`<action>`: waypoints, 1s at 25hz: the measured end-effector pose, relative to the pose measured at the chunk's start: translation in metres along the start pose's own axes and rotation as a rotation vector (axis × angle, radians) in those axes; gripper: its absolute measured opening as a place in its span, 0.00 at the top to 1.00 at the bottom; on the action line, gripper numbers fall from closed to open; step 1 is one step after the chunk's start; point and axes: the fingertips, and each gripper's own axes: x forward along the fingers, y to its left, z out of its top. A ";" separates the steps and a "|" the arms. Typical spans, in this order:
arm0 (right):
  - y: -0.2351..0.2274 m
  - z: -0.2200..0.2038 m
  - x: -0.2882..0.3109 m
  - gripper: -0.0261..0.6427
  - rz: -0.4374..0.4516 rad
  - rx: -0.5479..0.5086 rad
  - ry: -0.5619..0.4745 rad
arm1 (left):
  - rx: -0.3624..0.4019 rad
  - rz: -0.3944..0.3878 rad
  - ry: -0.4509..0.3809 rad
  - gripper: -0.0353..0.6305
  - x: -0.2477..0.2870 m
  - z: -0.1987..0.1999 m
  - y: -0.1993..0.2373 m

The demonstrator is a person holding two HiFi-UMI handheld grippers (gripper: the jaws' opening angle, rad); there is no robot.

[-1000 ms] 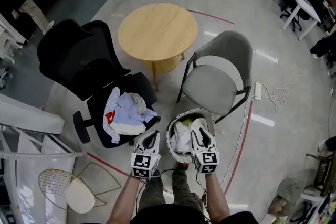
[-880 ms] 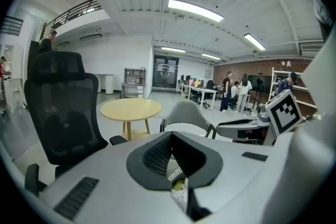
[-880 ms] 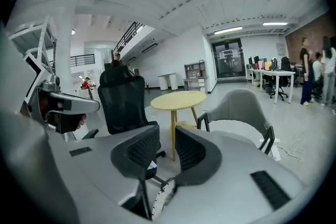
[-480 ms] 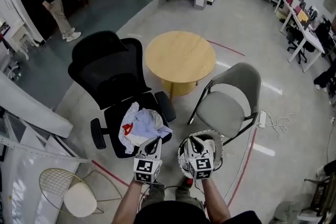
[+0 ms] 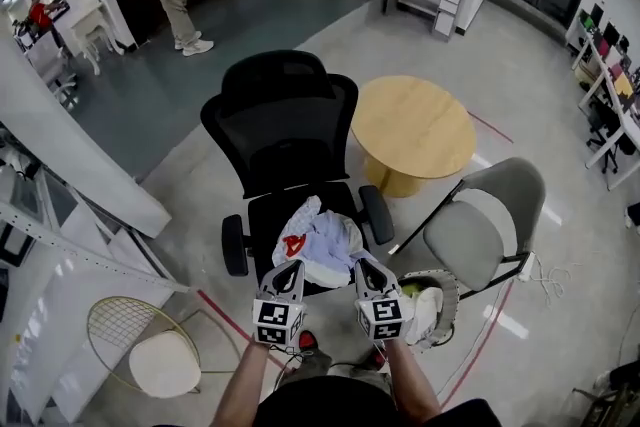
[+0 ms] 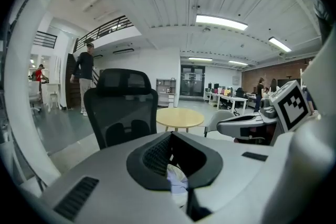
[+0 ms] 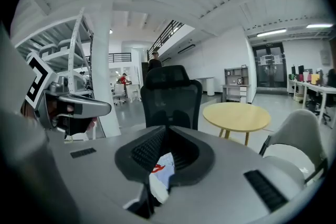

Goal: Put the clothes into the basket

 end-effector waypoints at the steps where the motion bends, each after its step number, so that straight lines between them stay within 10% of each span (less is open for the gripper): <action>1: 0.010 0.002 0.009 0.90 0.010 -0.006 0.000 | -0.003 0.011 -0.001 0.94 -0.003 -0.001 0.013; 14: 0.083 -0.022 0.091 0.90 0.084 -0.050 0.084 | -0.079 0.098 0.035 0.94 -0.025 -0.054 0.121; 25: 0.070 -0.117 0.137 0.89 0.189 -0.092 0.265 | -0.211 0.156 0.136 0.94 0.007 -0.144 0.118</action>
